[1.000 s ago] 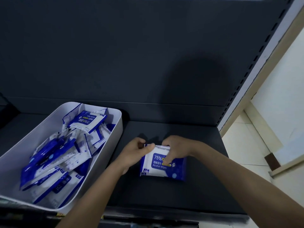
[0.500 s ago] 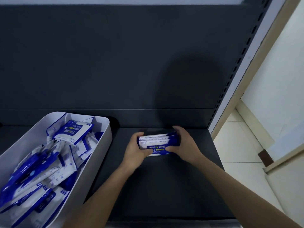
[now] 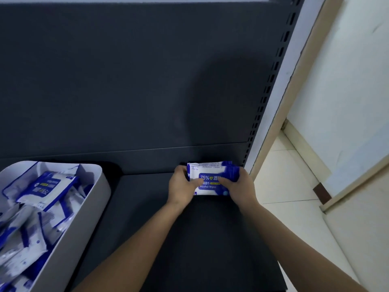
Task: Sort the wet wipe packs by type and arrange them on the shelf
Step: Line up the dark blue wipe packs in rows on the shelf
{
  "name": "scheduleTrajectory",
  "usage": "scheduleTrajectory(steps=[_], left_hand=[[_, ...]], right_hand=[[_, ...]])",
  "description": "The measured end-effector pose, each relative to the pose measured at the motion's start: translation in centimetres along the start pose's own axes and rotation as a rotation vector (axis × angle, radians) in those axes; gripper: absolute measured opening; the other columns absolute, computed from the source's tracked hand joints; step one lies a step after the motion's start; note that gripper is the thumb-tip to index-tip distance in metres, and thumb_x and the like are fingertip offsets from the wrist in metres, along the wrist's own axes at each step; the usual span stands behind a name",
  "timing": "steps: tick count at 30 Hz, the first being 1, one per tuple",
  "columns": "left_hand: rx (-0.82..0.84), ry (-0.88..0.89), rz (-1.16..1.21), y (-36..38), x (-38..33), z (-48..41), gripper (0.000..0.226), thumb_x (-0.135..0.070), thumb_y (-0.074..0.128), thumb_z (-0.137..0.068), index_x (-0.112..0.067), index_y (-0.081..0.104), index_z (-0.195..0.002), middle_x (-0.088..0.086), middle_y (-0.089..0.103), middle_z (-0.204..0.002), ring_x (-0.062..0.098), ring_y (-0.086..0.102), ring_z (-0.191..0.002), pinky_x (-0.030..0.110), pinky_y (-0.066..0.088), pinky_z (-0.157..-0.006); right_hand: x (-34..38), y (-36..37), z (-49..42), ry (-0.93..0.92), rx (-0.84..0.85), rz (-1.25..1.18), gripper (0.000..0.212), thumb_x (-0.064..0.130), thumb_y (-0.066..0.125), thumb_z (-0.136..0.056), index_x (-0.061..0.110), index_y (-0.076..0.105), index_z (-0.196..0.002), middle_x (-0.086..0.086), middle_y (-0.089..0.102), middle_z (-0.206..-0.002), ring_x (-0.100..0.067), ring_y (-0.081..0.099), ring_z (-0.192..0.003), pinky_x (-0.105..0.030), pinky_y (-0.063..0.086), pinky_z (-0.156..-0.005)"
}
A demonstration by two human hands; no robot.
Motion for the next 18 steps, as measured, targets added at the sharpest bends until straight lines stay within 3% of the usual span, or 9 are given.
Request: scheduleTrajectory(steps=[4, 8, 11, 14, 16, 18], left_hand=[[0.032, 0.038, -0.079, 2.1, -0.8, -1.3, 0.024, -0.008, 0.067, -0.084, -0.019, 0.056, -0.103, -0.005, 0.065, -0.097, 0.015, 0.064, -0.091, 0.026, 0.05, -0.078], [0.064, 0.046, -0.121, 3.4, -0.6, -1.1, 0.034, -0.006, 0.055, -0.089, -0.015, 0.052, -0.121, -0.002, 0.065, -0.108, 0.017, 0.063, -0.095, 0.031, 0.052, -0.083], [0.064, 0.047, -0.108, 3.9, -0.1, -0.3, 0.032, -0.004, 0.058, -0.085, -0.012, 0.048, -0.114, 0.007, 0.063, -0.105, 0.024, 0.064, -0.09, 0.035, 0.057, -0.074], [0.074, 0.076, -0.117, 4.0, 0.8, 0.3, 0.026, -0.007, 0.06, -0.086, -0.011, 0.051, -0.11, 0.007, 0.058, -0.114, 0.016, 0.063, -0.092, 0.019, 0.055, -0.064], [0.094, 0.08, -0.158, 4.0, 1.1, 0.3, 0.027, -0.01, 0.059, -0.089, -0.013, 0.054, -0.115, 0.006, 0.054, -0.125, 0.015, 0.061, -0.102, 0.027, 0.055, -0.082], [0.107, 0.062, -0.169, 4.0, 0.9, 0.3, 0.026, -0.01, 0.059, -0.09, -0.014, 0.054, -0.115, 0.005, 0.055, -0.124, 0.016, 0.061, -0.102, 0.036, 0.054, -0.089]], right_hand=[[0.0, -1.5, -1.8, 0.035, -0.005, 0.057, 0.046, 0.017, 0.072, -0.083, 0.015, 0.048, -0.123, 0.004, 0.058, -0.108, -0.013, 0.058, -0.093, -0.028, 0.052, -0.075], [-0.3, -1.8, -2.3, 0.015, 0.062, 0.111, 0.037, 0.017, 0.07, -0.085, 0.022, 0.046, -0.113, 0.006, 0.057, -0.104, -0.011, 0.056, -0.091, -0.027, 0.05, -0.074], [-0.8, -1.6, -2.0, -0.038, 0.107, 0.173, 0.039, 0.016, 0.07, -0.084, 0.018, 0.05, -0.118, 0.003, 0.062, -0.111, -0.01, 0.056, -0.092, -0.024, 0.047, -0.074], [-1.2, -1.6, -1.5, -0.055, 0.134, 0.215, 0.039, 0.018, 0.07, -0.085, 0.017, 0.049, -0.119, 0.0, 0.063, -0.115, -0.008, 0.056, -0.092, -0.021, 0.047, -0.072], [-1.4, -1.6, -1.4, -0.05, 0.144, 0.238, 0.04, 0.02, 0.069, -0.086, 0.017, 0.049, -0.12, 0.0, 0.062, -0.117, -0.007, 0.056, -0.091, -0.016, 0.045, -0.065], [-1.4, -1.6, -1.4, -0.051, 0.145, 0.265, 0.038, 0.021, 0.069, -0.086, 0.016, 0.049, -0.119, -0.001, 0.062, -0.118, -0.007, 0.055, -0.09, -0.014, 0.043, -0.061]])
Point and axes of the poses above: each hand's wrist, its own z-axis away from the middle knuckle, its own y-axis out of the palm, x = y × z, the point moved 2 cm from there along -z, towards the middle knuckle
